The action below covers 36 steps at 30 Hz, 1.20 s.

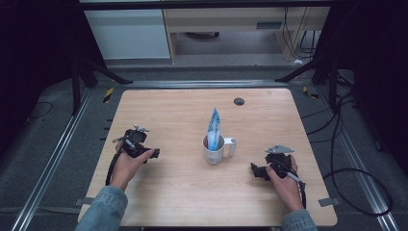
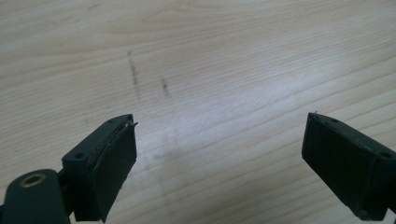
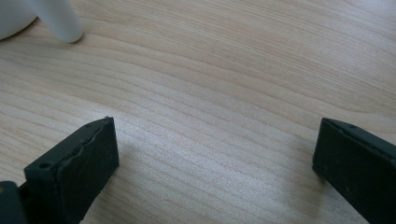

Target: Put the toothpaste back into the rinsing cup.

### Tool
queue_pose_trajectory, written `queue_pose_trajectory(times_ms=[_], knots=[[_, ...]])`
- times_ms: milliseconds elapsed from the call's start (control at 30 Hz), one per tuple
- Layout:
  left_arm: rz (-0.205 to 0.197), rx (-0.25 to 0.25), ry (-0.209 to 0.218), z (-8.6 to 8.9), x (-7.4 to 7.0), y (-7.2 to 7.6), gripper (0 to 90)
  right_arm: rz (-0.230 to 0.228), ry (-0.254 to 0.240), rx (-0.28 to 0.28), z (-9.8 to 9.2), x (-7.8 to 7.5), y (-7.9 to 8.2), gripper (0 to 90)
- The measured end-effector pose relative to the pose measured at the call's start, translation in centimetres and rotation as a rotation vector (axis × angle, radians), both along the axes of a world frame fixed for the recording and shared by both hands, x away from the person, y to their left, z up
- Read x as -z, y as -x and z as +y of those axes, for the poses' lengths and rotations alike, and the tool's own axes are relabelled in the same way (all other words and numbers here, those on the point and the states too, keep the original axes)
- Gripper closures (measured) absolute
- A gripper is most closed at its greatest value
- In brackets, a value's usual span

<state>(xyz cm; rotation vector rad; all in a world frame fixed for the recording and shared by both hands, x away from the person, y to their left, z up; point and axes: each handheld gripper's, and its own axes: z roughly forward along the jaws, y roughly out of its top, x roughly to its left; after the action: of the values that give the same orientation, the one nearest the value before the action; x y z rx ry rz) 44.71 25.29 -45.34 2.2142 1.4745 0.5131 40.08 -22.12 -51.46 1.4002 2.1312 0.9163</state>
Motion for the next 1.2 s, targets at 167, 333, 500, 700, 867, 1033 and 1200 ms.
queue_pose_trajectory(times_ms=[167,333,500,700,867,1033,1200], knots=[[0.009,-0.023,-0.026,1.5,0.9,0.4,9.5,0.0,0.001,0.0,0.0,0.0,0.0,0.5],[0.01,-0.04,-0.045,2.9,1.8,0.7,9.5,0.0,0.0,0.0,0.0,0.0,0.0,0.5],[0.015,-0.065,-0.038,4.1,2.5,0.7,9.4,-0.002,0.003,-0.001,0.0,0.0,0.0,0.5],[0.015,-0.085,-0.037,4.8,2.9,0.4,9.2,0.0,0.001,0.0,0.0,0.0,0.0,0.5],[0.008,-0.095,-0.023,5.1,3.3,0.1,8.1,0.0,0.001,0.0,0.0,0.0,0.0,0.6],[-0.018,-0.096,0.012,5.2,3.6,0.0,7.2,-0.001,0.001,0.0,0.0,0.0,0.0,0.6],[-0.033,-0.089,0.046,5.3,4.0,0.0,5.7,-0.001,0.001,0.0,0.0,0.0,0.0,0.6]])
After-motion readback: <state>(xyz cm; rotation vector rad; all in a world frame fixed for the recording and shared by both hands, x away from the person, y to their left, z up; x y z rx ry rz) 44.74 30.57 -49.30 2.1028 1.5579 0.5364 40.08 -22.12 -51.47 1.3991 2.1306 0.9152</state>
